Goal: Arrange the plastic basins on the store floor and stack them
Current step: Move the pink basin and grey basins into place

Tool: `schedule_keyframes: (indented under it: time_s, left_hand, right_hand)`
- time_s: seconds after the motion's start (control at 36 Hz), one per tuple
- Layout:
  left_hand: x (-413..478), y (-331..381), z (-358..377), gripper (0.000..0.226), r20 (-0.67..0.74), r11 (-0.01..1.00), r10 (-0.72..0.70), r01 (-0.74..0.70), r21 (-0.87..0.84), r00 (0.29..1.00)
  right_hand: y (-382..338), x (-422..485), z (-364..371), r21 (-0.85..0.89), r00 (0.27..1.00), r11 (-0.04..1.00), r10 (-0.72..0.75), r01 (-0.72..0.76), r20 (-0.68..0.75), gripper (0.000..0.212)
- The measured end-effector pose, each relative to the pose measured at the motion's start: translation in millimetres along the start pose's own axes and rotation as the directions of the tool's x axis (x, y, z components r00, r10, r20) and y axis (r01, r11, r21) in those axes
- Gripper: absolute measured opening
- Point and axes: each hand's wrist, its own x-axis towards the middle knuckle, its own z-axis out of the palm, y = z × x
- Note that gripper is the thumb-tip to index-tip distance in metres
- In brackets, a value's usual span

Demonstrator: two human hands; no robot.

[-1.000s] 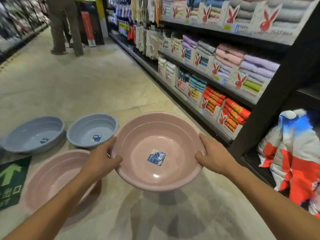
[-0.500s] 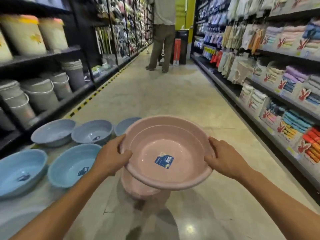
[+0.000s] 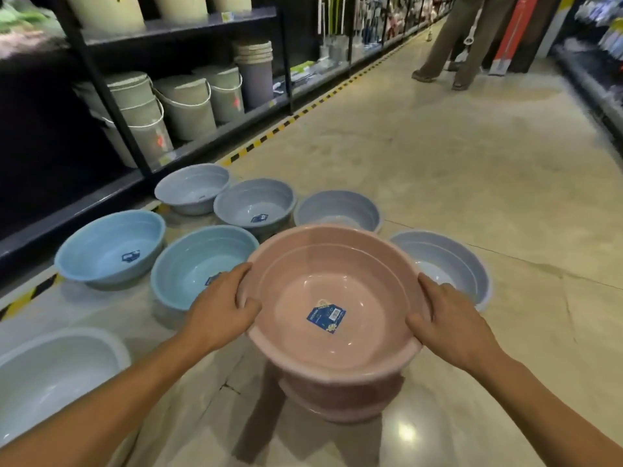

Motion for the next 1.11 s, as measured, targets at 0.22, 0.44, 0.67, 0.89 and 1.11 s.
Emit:
schedule_keyframes:
  time_s: [0.22, 0.44, 0.67, 0.89, 1.11]
  left_hand:
    - [32, -32, 51, 0.069, -0.034, 0.992, 0.049, -0.045, 0.115, 0.998]
    - [35, -62, 99, 0.074, -0.009, 0.981, 0.092, -0.089, 0.170, 0.996]
    - [23, -76, 128, 0.081, 0.066, 0.977, 0.086, -0.097, 0.187, 0.994]
    - [27, -92, 150, 0.081, 0.085, 0.974, 0.089, -0.105, 0.201, 0.992]
    - [19, -102, 163, 0.077, 0.103, 0.973, 0.077, -0.097, 0.208, 0.992]
  right_hand:
    - [34, 40, 46, -0.061, 0.999, 0.997, -0.041, 0.040, -0.007, 0.074]
    - [57, 37, 82, -0.124, 1.000, 0.992, -0.009, 0.007, -0.015, 0.086]
    - [61, 16, 104, -0.169, 0.997, 0.984, 0.069, -0.061, 0.041, 0.087]
    - [66, 11, 127, -0.160, 0.991, 0.982, 0.111, -0.098, 0.075, 0.091]
    - [66, 7, 141, -0.248, 0.986, 0.965, 0.117, -0.085, 0.121, 0.093]
